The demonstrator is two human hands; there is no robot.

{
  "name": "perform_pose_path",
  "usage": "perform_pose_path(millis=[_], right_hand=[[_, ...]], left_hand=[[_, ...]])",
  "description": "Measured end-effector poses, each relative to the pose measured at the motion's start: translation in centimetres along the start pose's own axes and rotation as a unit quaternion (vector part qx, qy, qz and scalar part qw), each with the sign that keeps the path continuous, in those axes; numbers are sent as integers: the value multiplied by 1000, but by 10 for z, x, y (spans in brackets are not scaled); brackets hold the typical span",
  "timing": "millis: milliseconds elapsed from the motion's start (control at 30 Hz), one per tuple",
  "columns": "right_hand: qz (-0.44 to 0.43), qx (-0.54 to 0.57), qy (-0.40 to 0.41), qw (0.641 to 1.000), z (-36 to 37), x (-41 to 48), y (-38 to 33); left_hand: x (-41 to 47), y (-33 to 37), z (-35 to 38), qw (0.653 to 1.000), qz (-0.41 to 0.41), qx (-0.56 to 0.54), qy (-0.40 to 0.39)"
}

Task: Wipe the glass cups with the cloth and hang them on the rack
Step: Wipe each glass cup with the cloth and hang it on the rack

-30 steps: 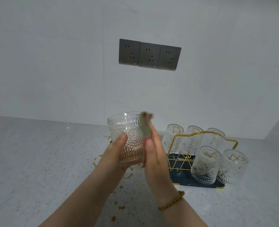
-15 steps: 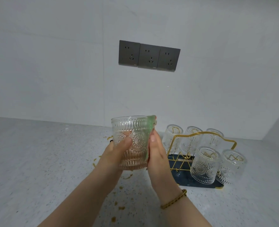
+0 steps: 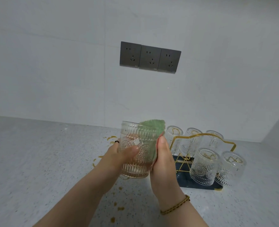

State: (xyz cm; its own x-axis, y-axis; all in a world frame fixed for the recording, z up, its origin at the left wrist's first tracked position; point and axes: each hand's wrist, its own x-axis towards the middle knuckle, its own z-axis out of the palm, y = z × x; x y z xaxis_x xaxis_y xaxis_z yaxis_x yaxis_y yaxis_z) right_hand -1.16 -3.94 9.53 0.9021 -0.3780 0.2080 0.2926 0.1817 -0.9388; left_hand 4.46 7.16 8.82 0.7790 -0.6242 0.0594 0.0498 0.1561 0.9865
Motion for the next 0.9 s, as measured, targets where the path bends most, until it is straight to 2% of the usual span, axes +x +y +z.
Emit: perform_pose_path(millis=[133, 233, 300, 367, 433, 467, 567, 633, 700, 800, 833, 900], right_hand=[[-28, -14, 26, 999, -6, 2, -14], [-88, -109, 14, 990, -14, 1, -33], [-100, -181, -82, 975, -18, 0, -40], [-85, -296, -192, 932, -23, 0, -46], [-33, -385, -229, 894, -27, 2, -51], [5, -396, -230, 889, -26, 3, -55], [97, -357, -240, 898, -27, 5, -56], [127, -310, -229, 914, -24, 1, -55], [143, -250, -178, 941, -24, -1, -50], [181, -174, -65, 966, -24, -2, -41], [195, -157, -46, 967, -24, -2, -38], [221, -161, -58, 960, -23, -3, -36]], left_hand=[[-2, -2, -4, 998, -14, 51, -26], [-5, -3, -4, 996, -39, 64, -55], [-5, -4, -6, 995, -51, 55, -67], [-5, -3, -8, 994, -56, 49, -84], [-6, -3, -9, 990, -64, 48, -117], [-6, -4, -10, 988, -72, 45, -130], [-9, -7, -14, 980, -113, 0, -163], [-11, -7, -16, 976, -152, -29, -152], [-11, -11, -18, 980, -163, -49, -99], [-11, -18, -16, 990, -117, -58, 48], [-12, -20, -14, 992, -98, -39, 71], [-14, -23, -10, 993, -84, -23, 78]])
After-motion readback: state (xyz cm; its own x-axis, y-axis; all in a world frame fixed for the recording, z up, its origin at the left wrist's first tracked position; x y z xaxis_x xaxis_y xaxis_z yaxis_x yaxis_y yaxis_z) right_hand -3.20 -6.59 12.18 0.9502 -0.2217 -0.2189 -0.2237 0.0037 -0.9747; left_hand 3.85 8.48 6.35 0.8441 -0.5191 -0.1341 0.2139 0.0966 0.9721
